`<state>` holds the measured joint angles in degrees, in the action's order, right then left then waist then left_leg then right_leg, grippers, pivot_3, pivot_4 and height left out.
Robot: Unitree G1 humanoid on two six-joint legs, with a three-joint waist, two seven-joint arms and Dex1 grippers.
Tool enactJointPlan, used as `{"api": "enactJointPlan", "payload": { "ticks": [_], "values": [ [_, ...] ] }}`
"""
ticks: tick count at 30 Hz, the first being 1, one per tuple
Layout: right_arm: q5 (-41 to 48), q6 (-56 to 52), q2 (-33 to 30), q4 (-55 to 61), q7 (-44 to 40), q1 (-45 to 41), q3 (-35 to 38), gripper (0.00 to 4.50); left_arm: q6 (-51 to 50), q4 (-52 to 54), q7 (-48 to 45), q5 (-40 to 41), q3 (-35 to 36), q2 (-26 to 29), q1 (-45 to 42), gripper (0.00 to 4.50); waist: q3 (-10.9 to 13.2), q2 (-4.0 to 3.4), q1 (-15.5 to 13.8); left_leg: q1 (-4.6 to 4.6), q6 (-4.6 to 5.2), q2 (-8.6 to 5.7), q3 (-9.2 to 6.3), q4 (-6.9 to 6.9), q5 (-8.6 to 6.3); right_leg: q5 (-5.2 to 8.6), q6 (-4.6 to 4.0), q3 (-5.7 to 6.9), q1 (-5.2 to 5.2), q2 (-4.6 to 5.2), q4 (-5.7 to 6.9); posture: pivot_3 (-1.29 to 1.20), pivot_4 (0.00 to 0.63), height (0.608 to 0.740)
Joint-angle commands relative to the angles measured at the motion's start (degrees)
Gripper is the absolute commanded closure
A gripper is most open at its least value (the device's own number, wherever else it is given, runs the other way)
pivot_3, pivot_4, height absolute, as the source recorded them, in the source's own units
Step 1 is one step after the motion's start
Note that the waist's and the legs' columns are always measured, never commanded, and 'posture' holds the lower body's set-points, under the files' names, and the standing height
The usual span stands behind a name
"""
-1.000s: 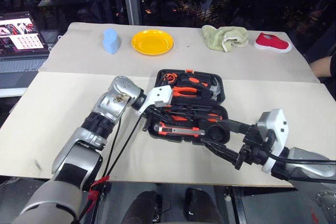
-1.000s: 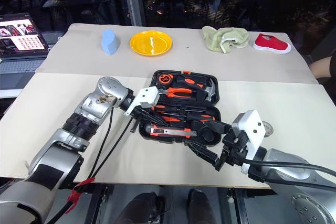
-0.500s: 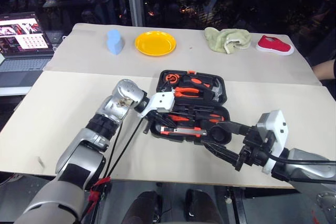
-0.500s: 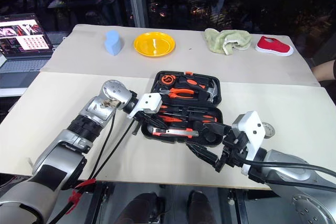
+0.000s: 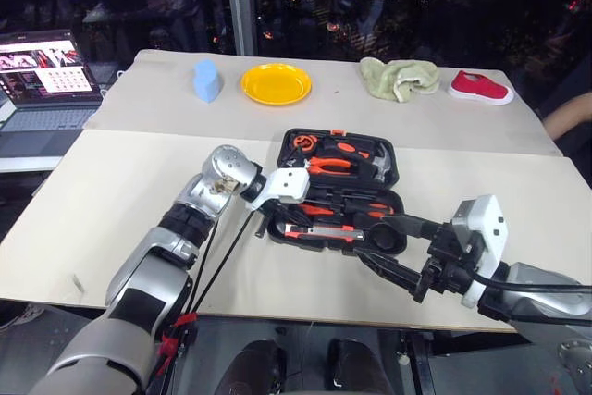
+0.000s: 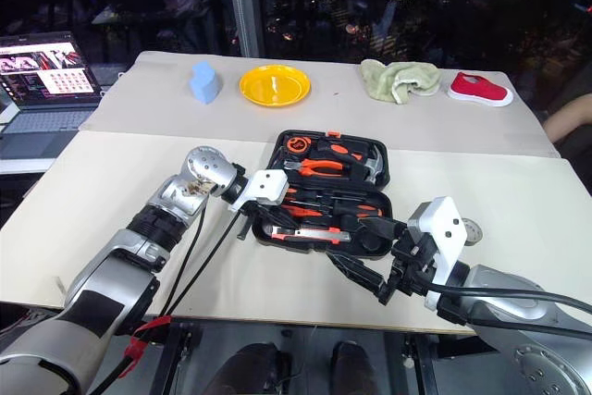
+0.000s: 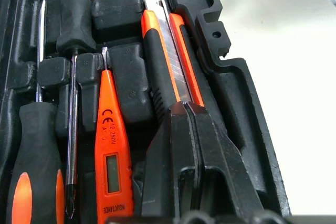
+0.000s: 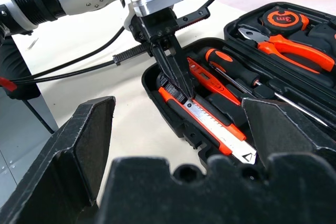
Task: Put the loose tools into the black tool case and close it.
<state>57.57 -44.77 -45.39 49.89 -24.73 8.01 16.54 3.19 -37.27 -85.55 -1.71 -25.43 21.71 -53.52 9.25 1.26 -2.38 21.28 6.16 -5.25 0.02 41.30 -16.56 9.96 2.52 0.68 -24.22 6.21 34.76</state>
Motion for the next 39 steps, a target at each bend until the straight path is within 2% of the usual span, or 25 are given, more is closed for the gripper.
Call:
{"api": "enactJointPlan", "payload": {
  "ticks": [1, 8, 14, 17, 18, 19, 21, 25, 27, 30, 33, 34, 36, 39],
  "values": [
    [1.14, 1.08, -0.11, 1.47, 0.27, -0.22, 1.16, 0.00, -0.03, -4.03, 2.06, -4.77, -2.81, 0.24, 2.39, 4.48, -0.01, 0.00, 0.05, 0.00, 0.00, 0.00, 0.00, 0.00, 0.00, 0.00, 0.00, -0.01, 0.00, 0.00, 0.00, 0.00, 0.150, 0.740],
    [1.04, 1.12, -0.02, 1.30, 0.41, -0.48, 1.02, 0.00, 1.99, -5.43, 3.26, -5.85, -3.26, 0.11, 2.81, 4.48, -0.12, -0.07, 0.06, -0.01, 0.00, 0.02, -0.01, -0.11, -0.01, 0.02, -0.02, -0.01, 0.00, 0.03, -0.08, 0.00, 0.150, 0.740],
    [-0.59, 1.61, -0.01, 1.28, 0.43, 0.55, 1.76, 0.00, -7.04, 3.02, -0.88, 4.18, 4.07, 0.24, 2.50, 4.48, -0.16, -0.09, 0.19, 0.03, -0.19, 0.03, 0.00, -0.25, -0.11, 0.02, 0.01, 0.02, 0.00, 0.03, -0.32, 0.00, 0.150, 0.740],
    [-1.78, 2.13, 0.57, 0.36, 1.14, 3.06, 5.09, 0.00, -16.96, 11.06, -4.79, 10.33, 8.39, 4.17, 1.86, 3.76, -0.14, -0.06, 0.22, 0.53, 0.03, 0.02, 0.00, -0.29, 0.00, -0.07, -0.13, 0.05, -0.32, -0.07, -0.30, 0.00, 0.150, 0.740],
    [-1.84, 2.34, 0.93, -0.22, 1.13, 4.57, 6.91, 0.00, -21.59, 13.85, -5.95, 13.38, 8.99, 6.14, 1.40, 3.44, -0.13, -0.03, 0.24, 0.89, 0.02, 0.01, 0.01, -0.25, 0.02, -0.25, -0.41, 0.08, -0.77, -0.12, -0.17, 0.00, 0.150, 0.740],
    [-2.22, 2.56, 1.40, -1.08, 0.93, 6.73, 9.33, 0.00, -27.03, 16.89, -6.61, 16.78, 9.82, 8.29, 0.87, 2.99, -0.13, -0.04, 0.28, 1.25, -0.43, -0.04, 0.03, -0.17, 0.28, -0.29, -0.44, 0.10, -1.17, -0.17, 0.16, 0.00, 0.150, 0.740],
    [-2.84, 2.99, 2.26, -2.74, -0.35, 11.18, 14.35, 0.00, -34.83, 22.37, -6.95, 23.24, 11.68, 11.88, 0.48, 2.33, -0.13, -0.05, 0.29, 1.78, -0.55, -0.08, 0.06, -0.18, 0.35, -0.30, -0.48, 0.10, -1.89, -0.24, 0.35, 0.00, 0.150, 0.740],
    [-4.24, 3.68, 2.20, -6.29, -5.43, 18.83, 23.36, 0.00, -41.23, 29.65, -6.94, 29.53, 14.72, 15.32, 1.70, 0.96, -0.13, -0.12, 0.15, 1.86, -0.58, -0.08, 0.04, -0.36, 0.37, -0.30, -0.49, 0.09, -1.92, -0.57, 0.29, 0.00, 0.150, 0.740],
    [-5.69, 3.78, 0.92, -10.57, -10.24, 22.93, 28.73, 0.00, -42.00, 33.63, -6.95, 31.37, 15.67, 16.81, 3.61, 0.11, -0.12, -0.13, 0.08, 1.83, -0.54, -0.09, 0.04, -0.32, 0.34, -0.27, -0.43, 0.09, -1.78, -0.56, 0.09, 0.00, 0.150, 0.740],
    [-10.74, 4.93, -4.95, -19.52, -17.95, 24.53, 31.34, 0.00, -44.86, 39.16, -5.49, 33.90, 16.59, 17.71, 6.02, 0.04, -0.08, -0.17, 0.30, 1.65, -0.51, -0.09, 0.13, -0.37, 0.31, -0.25, -0.42, -0.02, -1.59, -0.54, -0.09, 0.00, 0.150, 0.740],
    [-14.74, 6.61, -12.38, -28.06, -24.36, 20.67, 29.02, 0.00, -46.24, 43.01, -4.08, 35.51, 17.40, 18.71, 7.95, 0.04, 0.03, -0.23, 1.23, 1.36, -0.41, -0.01, 0.20, -0.37, 0.24, -0.23, -0.45, -0.08, -1.23, -0.53, -0.18, 0.00, 0.150, 0.740],
    [-15.59, 6.89, -14.56, -30.66, -25.75, 18.20, 27.25, 0.00, -46.75, 43.96, -3.49, 35.92, 17.61, 18.97, 8.25, 0.04, 0.07, -0.23, 1.47, 1.09, -0.27, 0.08, 0.20, -0.39, 0.14, -0.24, -0.46, -0.08, -0.95, -0.36, -0.27, 0.00, 0.150, 0.740],
    [-17.79, 7.86, -17.93, -35.23, -27.85, 13.10, 22.67, 0.00, -47.23, 45.59, -2.25, 36.40, 17.94, 19.37, 8.85, 0.04, 0.12, -0.23, 1.86, 0.76, -0.65, 0.16, 0.19, -0.48, 0.01, -0.05, -0.20, -0.06, -0.65, -0.22, -0.30, 0.00, 0.150, 0.740],
    [-22.03, 9.51, -20.75, -41.54, -29.80, 4.93, 14.10, 0.00, -47.71, 47.98, -0.24, 37.13, 18.27, 19.84, 9.94, 0.04, 0.17, -0.25, 2.07, 0.53, -0.72, 0.27, 0.13, -0.51, 0.10, -0.05, -0.22, -0.02, -0.43, -0.23, -0.28, 0.00, 0.150, 0.740]
  ]
}}
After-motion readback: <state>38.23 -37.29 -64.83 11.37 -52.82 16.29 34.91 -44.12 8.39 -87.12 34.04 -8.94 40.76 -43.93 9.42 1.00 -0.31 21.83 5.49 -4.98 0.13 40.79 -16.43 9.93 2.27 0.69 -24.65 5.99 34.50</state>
